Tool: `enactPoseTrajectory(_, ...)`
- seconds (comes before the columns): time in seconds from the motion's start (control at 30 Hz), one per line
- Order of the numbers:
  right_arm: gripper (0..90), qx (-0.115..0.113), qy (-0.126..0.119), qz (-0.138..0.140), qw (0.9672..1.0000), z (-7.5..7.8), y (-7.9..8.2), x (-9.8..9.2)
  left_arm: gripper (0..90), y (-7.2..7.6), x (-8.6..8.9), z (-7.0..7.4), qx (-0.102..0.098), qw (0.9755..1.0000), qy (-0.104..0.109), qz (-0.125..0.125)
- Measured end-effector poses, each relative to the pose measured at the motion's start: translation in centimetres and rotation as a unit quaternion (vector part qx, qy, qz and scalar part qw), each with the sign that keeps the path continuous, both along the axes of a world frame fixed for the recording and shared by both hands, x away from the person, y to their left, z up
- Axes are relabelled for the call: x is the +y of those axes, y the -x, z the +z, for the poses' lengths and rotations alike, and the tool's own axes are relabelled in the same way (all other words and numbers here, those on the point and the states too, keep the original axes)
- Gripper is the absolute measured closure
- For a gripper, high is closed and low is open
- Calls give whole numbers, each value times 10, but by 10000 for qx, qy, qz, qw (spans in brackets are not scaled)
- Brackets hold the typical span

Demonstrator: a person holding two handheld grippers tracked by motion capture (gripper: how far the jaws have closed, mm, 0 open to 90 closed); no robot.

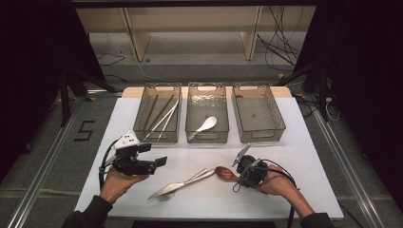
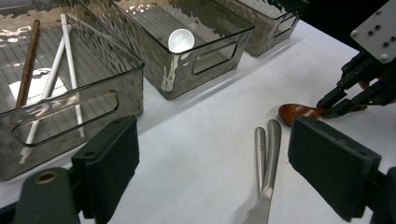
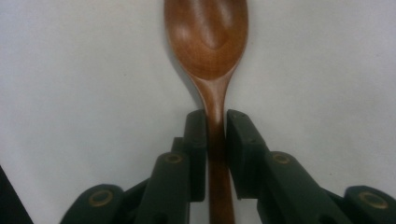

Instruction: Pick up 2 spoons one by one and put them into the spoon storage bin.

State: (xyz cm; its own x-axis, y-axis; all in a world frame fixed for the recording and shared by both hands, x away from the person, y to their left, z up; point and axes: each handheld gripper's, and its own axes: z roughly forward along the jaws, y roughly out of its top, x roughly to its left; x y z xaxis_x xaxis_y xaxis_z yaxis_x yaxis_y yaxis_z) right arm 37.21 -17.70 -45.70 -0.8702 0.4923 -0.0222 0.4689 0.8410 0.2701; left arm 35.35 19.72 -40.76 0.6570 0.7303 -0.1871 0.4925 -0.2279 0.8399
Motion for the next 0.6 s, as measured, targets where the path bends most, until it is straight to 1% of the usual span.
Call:
enactPoseTrajectory(0.03,814,-21,9,50,10000,0,0,0,160,0,-1,0,4,10000,-6,11)
enactPoseTrajectory(0.07,817,-8,5,16,10000,0,0,1,160,-1,-1,-1,11,10000,-11,2)
enactPoseTrajectory(0.1,819,7,16,56,10000,0,-1,0,160,-1,-2,-1,7,10000,-21,-2)
enactPoseTrajectory(0.23,824,-12,-15,48,10000,1,0,0,160,-1,-2,-1,-8,10000,-68,-33)
enactPoseTrajectory(0.43,825,-102,-273,-38,9996,7,0,-3,160,-1,-2,-1,-4,10000,-47,-16)
enactPoseTrajectory(0.5,826,-67,-311,-65,9995,8,0,-5,160,-1,-2,-1,-9,10000,-46,-22)
enactPoseTrajectory(0.57,826,-93,-346,-79,9993,10,0,-6,160,-1,-2,-1,-10,10000,-57,-27)
enactPoseTrajectory(0.6,826,-117,-414,-79,9990,11,0,-6,160,-1,-2,-1,-10,10000,-53,-25)
